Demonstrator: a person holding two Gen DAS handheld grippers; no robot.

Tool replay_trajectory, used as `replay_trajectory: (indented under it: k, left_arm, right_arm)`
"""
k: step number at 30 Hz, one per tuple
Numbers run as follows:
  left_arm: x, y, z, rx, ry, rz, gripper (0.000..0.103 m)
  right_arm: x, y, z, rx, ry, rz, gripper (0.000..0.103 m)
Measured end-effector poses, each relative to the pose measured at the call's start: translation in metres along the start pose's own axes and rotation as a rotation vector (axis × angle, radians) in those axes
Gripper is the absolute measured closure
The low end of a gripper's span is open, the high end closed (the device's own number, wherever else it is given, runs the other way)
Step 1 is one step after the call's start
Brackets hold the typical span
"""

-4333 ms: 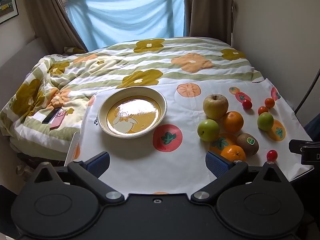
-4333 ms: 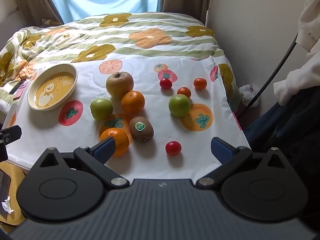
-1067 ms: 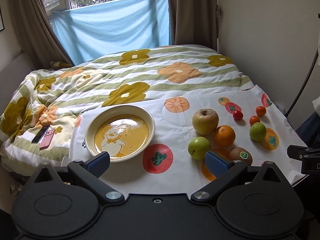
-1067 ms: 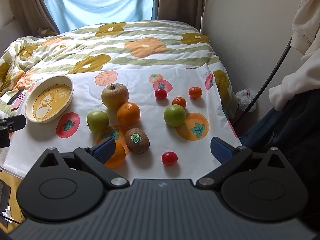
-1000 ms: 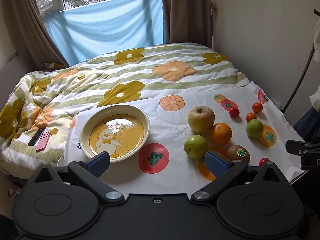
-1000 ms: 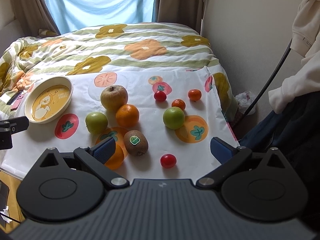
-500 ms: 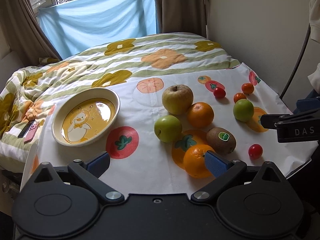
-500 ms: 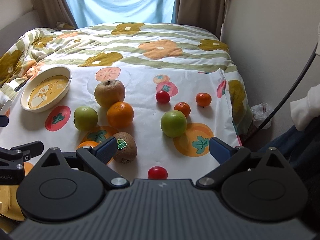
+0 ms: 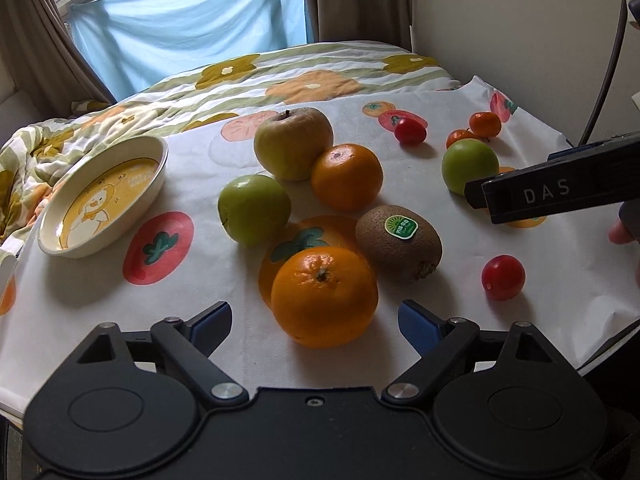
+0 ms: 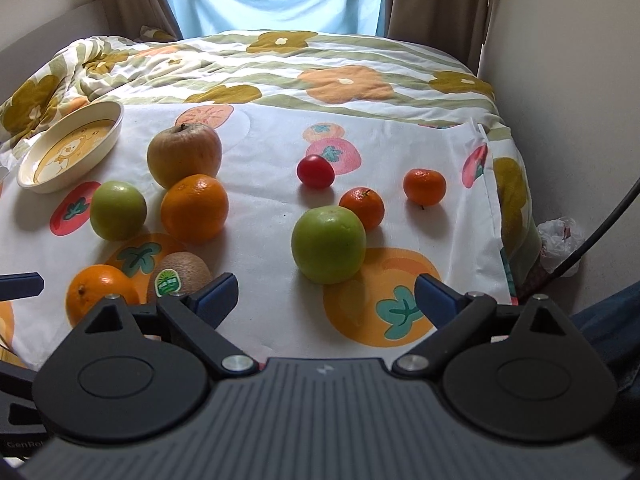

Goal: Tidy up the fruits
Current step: 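Grasp the green apple with the right tool while the left tool grasps the orange, then carry the orange and green apple to the duck bowl with both tools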

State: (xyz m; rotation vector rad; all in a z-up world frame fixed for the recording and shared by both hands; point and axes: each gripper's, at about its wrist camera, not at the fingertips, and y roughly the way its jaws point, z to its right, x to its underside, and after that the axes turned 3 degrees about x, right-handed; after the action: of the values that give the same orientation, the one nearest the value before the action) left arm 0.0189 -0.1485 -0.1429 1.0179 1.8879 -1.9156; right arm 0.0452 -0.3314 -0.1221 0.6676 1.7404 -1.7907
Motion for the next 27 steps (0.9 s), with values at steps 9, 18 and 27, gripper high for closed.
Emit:
replay_trajectory:
  k: [9, 18, 27]
  left_arm:
    - [0.003, 0.02, 0.007, -0.022, 0.014, 0.005, 0.027]
    - [0.004, 0.024, 0.01, -0.03, 0.048, 0.027, 0.035]
    - [0.003, 0.023, 0.01, -0.035, 0.033, 0.024, 0.036]
  right_arm:
    - [-0.003, 0.036, 0.009, -0.029, 0.004, -0.005, 0.003]
    - [-0.012, 0.054, 0.012, -0.06, 0.004, -0.007, 0.02]
    - [-0.015, 0.062, 0.013, -0.094, 0.018, -0.022, 0.035]
